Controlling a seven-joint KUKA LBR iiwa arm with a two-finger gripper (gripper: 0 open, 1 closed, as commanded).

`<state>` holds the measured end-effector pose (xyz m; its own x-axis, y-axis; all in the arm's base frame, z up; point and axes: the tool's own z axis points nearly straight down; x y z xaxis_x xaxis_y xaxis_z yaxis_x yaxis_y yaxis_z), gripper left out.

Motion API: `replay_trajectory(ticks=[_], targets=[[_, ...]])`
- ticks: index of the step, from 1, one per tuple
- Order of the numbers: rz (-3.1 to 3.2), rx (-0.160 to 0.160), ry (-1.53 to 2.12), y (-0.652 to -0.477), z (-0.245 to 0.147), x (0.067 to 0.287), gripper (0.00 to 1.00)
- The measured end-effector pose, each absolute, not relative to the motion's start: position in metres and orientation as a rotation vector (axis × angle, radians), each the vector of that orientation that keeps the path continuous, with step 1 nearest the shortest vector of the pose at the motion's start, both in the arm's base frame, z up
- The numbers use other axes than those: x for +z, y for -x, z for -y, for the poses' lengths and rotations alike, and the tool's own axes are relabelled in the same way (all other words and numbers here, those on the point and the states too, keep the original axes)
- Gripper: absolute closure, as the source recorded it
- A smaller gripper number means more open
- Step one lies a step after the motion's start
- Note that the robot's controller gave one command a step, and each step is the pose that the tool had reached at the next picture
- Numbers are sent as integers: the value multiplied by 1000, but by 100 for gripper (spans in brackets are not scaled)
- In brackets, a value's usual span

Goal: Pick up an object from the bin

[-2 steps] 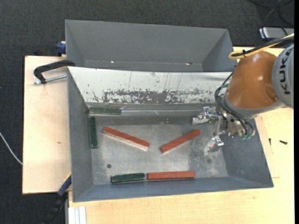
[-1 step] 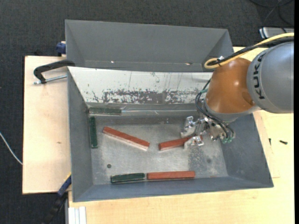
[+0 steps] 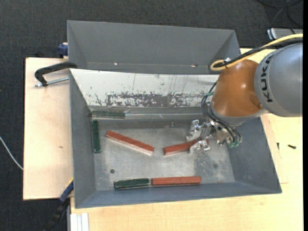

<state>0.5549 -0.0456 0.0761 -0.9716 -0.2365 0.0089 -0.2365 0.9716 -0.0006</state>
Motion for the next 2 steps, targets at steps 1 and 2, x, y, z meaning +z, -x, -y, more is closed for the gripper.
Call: replay_trajectory(ticks=[1,2], targets=[[3111,2,-372,-555,46,77,100],[3107,2,-534,-562,54,107,100]])
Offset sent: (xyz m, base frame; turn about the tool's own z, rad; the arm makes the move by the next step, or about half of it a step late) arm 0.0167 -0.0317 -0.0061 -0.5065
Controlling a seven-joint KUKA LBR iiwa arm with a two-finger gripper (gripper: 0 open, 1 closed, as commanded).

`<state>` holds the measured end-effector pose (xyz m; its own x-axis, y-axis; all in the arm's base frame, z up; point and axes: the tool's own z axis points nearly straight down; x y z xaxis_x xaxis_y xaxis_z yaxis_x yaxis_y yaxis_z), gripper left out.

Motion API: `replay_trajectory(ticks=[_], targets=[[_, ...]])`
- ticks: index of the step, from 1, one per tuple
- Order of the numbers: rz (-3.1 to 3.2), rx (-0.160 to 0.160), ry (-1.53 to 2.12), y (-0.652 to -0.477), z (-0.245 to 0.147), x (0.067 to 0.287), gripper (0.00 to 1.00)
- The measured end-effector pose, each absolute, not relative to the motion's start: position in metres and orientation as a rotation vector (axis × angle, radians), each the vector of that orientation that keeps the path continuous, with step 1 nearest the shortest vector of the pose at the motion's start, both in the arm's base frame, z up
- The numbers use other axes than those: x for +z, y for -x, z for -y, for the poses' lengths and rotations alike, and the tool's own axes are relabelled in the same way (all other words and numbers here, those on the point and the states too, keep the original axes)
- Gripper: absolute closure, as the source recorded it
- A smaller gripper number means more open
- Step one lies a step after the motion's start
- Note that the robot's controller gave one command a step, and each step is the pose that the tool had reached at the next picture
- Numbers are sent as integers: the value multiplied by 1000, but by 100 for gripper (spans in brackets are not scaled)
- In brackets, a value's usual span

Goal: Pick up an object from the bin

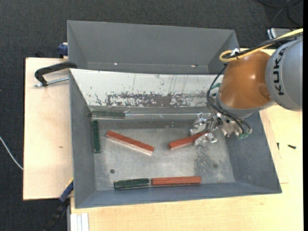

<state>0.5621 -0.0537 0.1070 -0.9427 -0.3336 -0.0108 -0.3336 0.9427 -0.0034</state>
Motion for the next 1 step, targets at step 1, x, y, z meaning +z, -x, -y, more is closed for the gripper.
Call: replay_trajectory(ticks=[1], targets=[[-3090,-5,476,-524,63,283,100]])
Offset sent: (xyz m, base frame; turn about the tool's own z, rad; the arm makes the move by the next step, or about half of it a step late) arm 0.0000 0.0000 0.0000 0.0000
